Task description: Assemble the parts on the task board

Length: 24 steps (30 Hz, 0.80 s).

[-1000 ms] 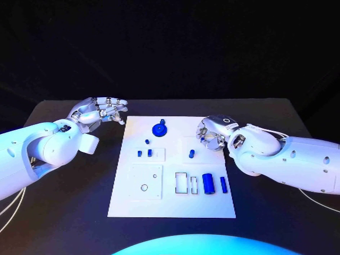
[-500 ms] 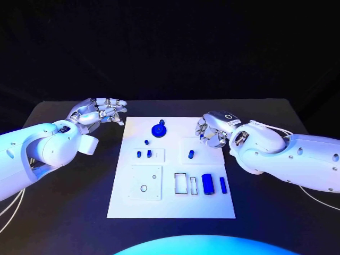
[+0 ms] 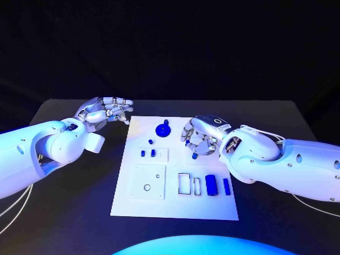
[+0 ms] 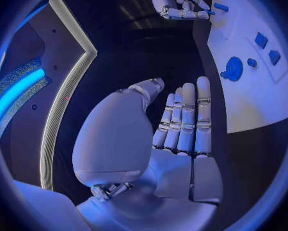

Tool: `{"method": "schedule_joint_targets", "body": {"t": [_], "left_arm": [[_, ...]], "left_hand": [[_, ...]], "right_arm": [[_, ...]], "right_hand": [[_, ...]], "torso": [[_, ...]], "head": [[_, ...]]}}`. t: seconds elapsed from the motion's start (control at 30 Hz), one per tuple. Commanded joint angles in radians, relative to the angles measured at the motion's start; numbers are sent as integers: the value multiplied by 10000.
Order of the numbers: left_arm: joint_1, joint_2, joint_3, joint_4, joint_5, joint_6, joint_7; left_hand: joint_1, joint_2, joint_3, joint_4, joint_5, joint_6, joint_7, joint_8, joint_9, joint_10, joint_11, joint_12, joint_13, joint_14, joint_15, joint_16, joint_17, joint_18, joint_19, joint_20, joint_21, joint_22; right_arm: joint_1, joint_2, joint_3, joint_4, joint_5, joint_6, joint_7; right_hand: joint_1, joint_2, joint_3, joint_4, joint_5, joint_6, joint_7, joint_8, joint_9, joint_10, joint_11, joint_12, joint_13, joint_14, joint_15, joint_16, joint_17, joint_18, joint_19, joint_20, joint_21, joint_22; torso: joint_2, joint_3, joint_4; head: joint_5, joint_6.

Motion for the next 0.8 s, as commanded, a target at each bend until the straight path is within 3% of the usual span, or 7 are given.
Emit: {"method": "schedule_joint_targets", "body": {"t": [0.03,0.1,0.27,0.67,0.8], "left_arm": [[-2,53,2,-14,-14,167,42],[-3,87,0,-33,-14,166,37],[-5,172,-3,-69,-15,165,1],[-2,309,-4,-102,-23,147,-55],[-1,325,-4,-101,-32,147,-62]], "left_hand": [[116,0,-68,3,29,-62,201,38,-9,-75,17,19,-15,-1,64,-61,-10,138,62,-8,-51,-13],[116,0,-68,3,29,-62,201,38,-9,-75,17,19,-15,-1,64,-61,-10,138,62,-8,-51,-13],[143,7,-67,-8,30,-65,202,50,-9,-73,15,28,-17,1,61,-61,-14,139,70,-10,-54,-16],[153,10,-69,-11,30,-65,202,56,-10,-71,14,33,-18,2,60,-60,-16,140,74,-11,-55,-16],[153,10,-69,-11,30,-65,202,56,-10,-71,14,33,-18,2,60,-60,-16,140,74,-11,-55,-16]], "right_arm": [[-74,351,3,36,142,11,389],[-138,577,2,24,179,30,466],[-368,1059,1,-39,259,48,632],[-857,1806,-58,-486,298,177,835],[-914,1902,-75,-584,303,217,857]], "right_hand": [[227,314,71,6,25,63,27,-6,13,445,-365,34,125,467,-63,49,-28,-124,-11,-2,-13,858],[222,319,84,5,26,55,31,-13,12,438,-362,24,124,463,-62,40,-47,-117,-28,-2,-47,846],[217,322,92,4,26,48,35,-19,12,433,-359,16,125,458,-61,32,-67,-111,-39,-2,-71,839],[209,321,99,0,24,39,41,-26,11,428,-356,7,125,454,-59,24,-83,-99,-65,-1,-127,818],[203,319,101,-1,22,35,45,-29,11,426,-354,3,126,453,-58,22,-86,-98,-70,0,-135,817]], "torso": [[-23,-14,-24],[-26,-21,-32],[-7,-39,2],[1,-48,-10],[-3,-24,-29]], "head": [[273,3],[380,-1],[495,-14],[979,-243],[1120,-314]]}}
